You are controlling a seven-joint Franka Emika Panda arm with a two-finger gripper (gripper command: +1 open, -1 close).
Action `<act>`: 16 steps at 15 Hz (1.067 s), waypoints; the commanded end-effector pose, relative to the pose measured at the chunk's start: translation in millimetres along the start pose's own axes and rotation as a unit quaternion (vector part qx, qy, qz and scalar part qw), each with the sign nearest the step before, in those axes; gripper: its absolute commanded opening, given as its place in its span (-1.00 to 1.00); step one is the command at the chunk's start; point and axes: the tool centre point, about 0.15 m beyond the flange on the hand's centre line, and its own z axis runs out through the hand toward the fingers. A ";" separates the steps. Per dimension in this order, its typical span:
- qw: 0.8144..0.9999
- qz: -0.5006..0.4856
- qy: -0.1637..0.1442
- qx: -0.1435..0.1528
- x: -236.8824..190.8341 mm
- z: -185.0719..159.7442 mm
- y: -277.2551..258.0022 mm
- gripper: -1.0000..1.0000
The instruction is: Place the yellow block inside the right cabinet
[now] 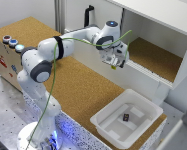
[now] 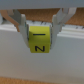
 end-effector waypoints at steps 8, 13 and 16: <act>0.999 -0.002 0.025 0.033 166.1 50.8 62.2 -1.00; 0.999 0.001 0.004 0.031 199.9 80.9 68.8 -1.00; 0.999 0.011 -0.007 0.033 198.6 91.3 73.4 -1.00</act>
